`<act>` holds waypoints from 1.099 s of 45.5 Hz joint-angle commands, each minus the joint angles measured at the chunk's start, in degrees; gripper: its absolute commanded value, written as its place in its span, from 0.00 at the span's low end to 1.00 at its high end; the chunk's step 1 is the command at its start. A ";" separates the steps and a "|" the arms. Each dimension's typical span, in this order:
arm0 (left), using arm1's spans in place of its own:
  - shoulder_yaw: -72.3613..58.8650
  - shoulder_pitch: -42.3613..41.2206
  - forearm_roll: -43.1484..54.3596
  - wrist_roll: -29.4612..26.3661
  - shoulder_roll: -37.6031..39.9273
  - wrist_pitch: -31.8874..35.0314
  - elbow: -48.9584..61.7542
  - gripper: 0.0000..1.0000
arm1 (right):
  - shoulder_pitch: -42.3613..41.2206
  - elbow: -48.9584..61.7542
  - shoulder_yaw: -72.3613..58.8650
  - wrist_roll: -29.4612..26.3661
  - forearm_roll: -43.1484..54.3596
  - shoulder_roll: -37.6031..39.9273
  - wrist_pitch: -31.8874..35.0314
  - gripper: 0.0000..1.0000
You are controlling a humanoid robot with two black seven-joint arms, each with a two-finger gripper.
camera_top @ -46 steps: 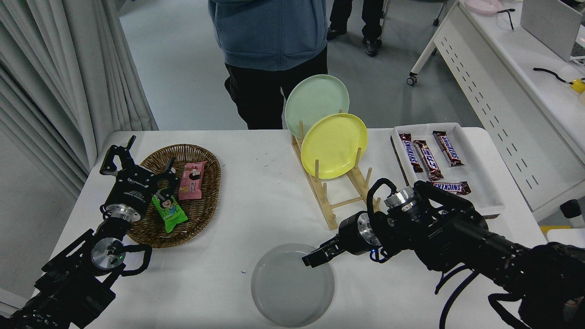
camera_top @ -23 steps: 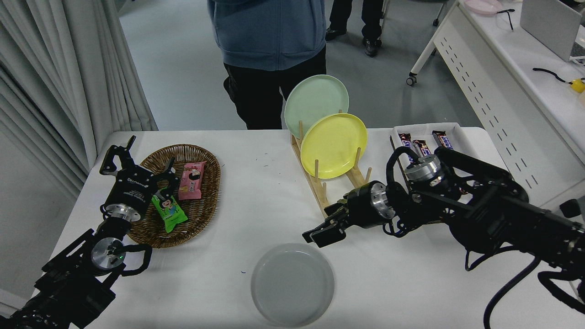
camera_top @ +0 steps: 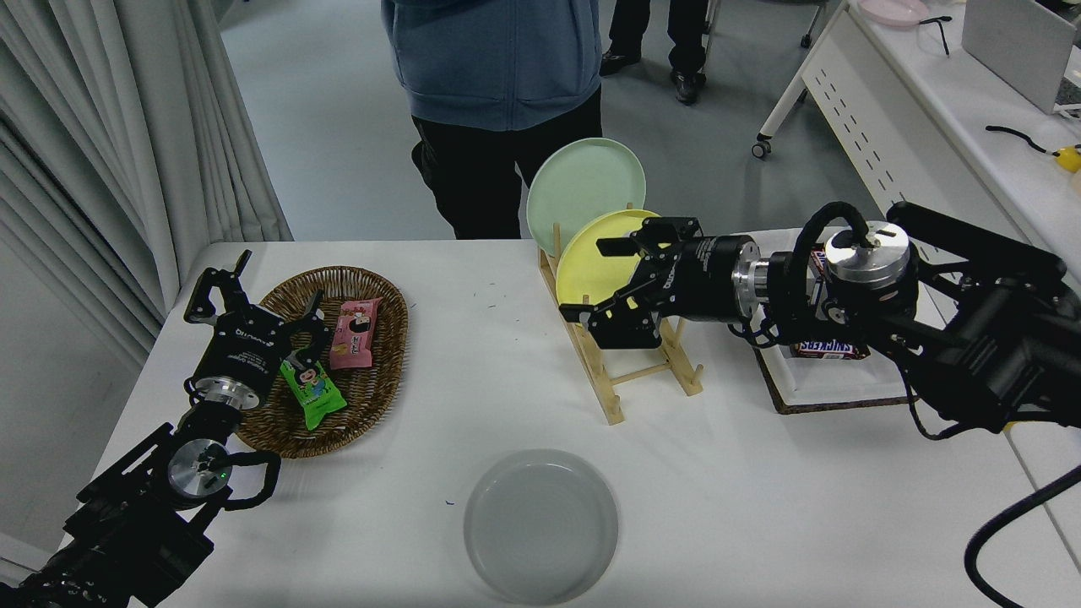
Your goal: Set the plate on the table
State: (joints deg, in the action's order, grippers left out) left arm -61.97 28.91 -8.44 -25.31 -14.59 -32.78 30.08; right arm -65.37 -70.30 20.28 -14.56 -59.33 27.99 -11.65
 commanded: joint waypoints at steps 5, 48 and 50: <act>0.01 0.00 0.00 0.00 0.00 0.00 -0.02 1.00 | -1.78 3.24 1.07 20.36 6.15 1.45 9.81 1.00; 0.01 0.00 0.00 0.00 0.00 0.00 -0.02 1.00 | 7.79 45.51 17.50 25.63 33.75 -10.50 23.60 1.00; 0.01 0.00 0.00 0.00 0.00 0.00 -0.02 1.00 | 8.85 46.57 18.56 25.72 33.93 -11.11 25.18 1.00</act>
State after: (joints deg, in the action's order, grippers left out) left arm -61.96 28.92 -8.44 -25.31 -14.59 -32.78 30.08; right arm -59.94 -34.77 31.31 10.56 -29.55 22.16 7.28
